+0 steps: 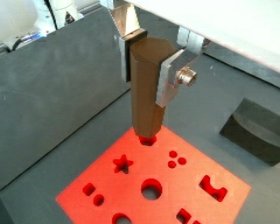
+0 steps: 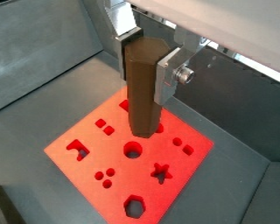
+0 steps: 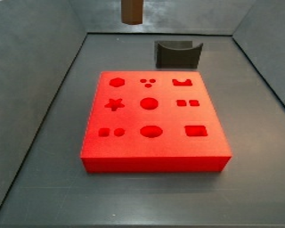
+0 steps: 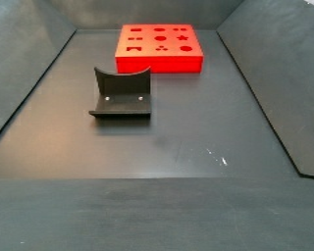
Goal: Insert the hexagon object.
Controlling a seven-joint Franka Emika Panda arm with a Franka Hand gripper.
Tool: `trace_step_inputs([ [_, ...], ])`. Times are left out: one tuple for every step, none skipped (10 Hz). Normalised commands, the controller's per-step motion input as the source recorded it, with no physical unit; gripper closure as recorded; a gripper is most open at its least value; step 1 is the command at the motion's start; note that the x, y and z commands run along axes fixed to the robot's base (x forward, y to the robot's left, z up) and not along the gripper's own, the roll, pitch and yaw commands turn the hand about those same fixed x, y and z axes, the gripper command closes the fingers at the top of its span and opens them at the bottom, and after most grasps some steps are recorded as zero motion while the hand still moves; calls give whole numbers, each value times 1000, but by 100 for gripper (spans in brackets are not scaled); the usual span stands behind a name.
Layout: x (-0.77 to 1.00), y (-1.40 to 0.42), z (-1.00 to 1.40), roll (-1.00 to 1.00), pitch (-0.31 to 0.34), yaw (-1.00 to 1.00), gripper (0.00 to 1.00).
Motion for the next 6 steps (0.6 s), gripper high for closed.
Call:
trace_step_inputs([
  [66, 200, -180, -19, -24, 0, 100],
  [149, 569, -349, 0, -40, 0, 100],
  [174, 774, -486, 3, -57, -63, 100],
  [271, 751, -731, 0, -99, -40, 100],
  [77, 389, -654, 57, -211, -89, 100],
  [-37, 143, -597, 100, -269, -74, 100],
])
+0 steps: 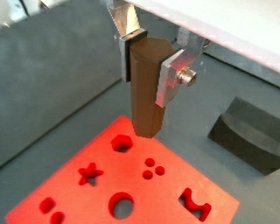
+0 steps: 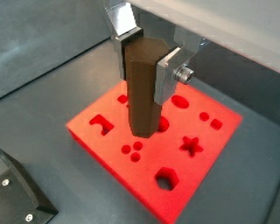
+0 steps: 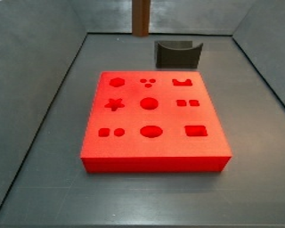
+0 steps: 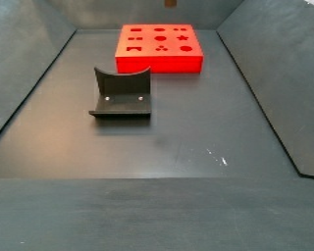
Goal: Insert the hexagon object.
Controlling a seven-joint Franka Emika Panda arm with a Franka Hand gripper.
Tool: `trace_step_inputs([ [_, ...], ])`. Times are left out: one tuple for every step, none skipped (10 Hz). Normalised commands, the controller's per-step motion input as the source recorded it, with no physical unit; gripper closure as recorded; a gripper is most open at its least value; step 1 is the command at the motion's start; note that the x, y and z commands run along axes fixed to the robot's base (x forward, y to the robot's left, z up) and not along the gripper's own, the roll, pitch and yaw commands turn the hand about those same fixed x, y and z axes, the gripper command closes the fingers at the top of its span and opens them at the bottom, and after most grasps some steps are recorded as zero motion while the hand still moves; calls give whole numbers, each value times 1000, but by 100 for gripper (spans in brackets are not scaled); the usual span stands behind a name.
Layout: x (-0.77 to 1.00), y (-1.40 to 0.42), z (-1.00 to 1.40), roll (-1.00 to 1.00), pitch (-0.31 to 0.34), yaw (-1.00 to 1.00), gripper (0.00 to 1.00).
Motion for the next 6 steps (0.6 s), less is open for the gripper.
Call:
trace_step_inputs([
  [-157, 0, -589, 134, -299, -17, 100],
  [-114, -3, -509, 211, -297, 0, 100],
  [0, 0, -569, 186, -236, 0, 100],
  [-94, 20, -637, 93, -251, 0, 100],
  [-263, 0, -611, 106, -206, 0, 100],
  [-311, -97, -426, 110, -130, 23, 100],
])
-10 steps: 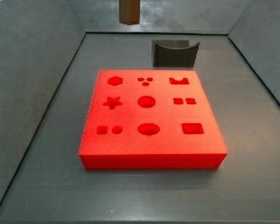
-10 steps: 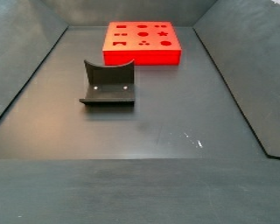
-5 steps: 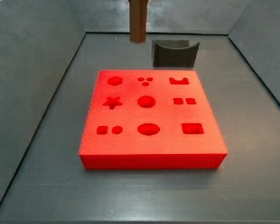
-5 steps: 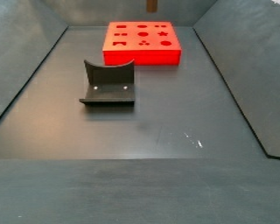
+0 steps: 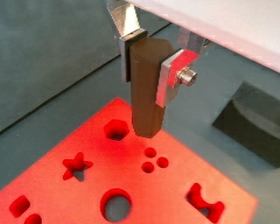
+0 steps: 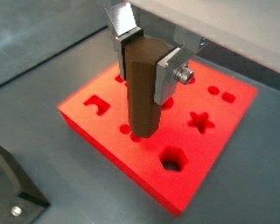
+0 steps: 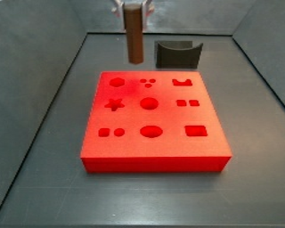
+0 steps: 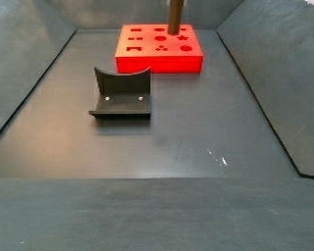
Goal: Insert the hexagon object.
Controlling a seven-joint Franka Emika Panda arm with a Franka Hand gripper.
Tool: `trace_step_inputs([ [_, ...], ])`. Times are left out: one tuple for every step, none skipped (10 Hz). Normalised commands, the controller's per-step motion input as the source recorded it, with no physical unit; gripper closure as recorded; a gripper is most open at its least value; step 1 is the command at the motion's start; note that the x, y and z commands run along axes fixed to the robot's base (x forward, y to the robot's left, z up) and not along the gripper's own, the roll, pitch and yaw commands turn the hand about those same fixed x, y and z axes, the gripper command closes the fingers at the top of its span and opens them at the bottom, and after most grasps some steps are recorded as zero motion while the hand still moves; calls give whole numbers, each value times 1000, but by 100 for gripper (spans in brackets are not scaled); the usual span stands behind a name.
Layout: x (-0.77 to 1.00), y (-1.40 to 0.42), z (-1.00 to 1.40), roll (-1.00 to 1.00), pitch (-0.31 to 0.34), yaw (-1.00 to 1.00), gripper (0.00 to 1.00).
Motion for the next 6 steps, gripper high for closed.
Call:
trace_step_inputs([
  [-517, -114, -363, 90, -46, 0, 100],
  [-603, -49, -317, 34, -10, -3, 100],
  [-371, -6, -294, 0, -84, 0, 100],
  [-306, 0, -354, 39, -134, 0, 100],
  [0, -183, -314, 3, -170, 0, 100],
  [0, 0, -240, 44, -170, 0, 100],
])
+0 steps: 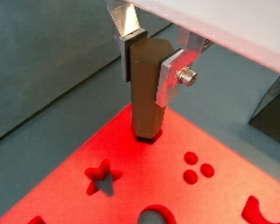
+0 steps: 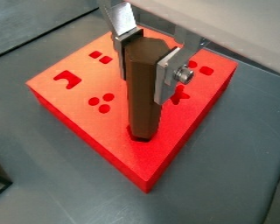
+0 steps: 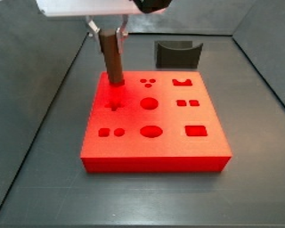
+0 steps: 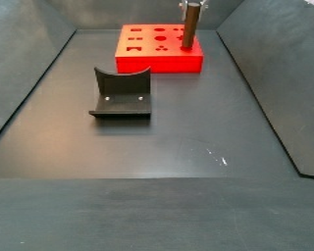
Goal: Insert the hexagon object.
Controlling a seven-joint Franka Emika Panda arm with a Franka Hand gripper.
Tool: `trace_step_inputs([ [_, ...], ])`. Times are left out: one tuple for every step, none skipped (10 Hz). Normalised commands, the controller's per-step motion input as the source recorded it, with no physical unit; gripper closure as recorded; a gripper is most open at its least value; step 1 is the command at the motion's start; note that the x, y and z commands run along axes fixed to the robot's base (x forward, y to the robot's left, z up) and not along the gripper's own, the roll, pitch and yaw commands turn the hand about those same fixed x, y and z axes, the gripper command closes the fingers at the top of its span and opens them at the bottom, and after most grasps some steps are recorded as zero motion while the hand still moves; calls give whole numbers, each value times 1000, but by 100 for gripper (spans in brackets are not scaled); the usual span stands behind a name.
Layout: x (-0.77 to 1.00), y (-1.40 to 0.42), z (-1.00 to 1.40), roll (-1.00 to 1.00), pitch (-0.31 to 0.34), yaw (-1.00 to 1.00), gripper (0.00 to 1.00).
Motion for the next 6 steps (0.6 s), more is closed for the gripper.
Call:
trace_step_inputs([
  [-214, -20, -223, 120, -99, 0, 100],
  [0, 0, -206, 117, -133, 0, 100],
  [0, 0, -240, 133, -153, 0, 100],
  [54, 0, -214, 114, -154, 0, 100],
  [120, 0, -203, 99, -167, 11, 100],
  [137, 0, -214, 107, -171, 20, 100],
])
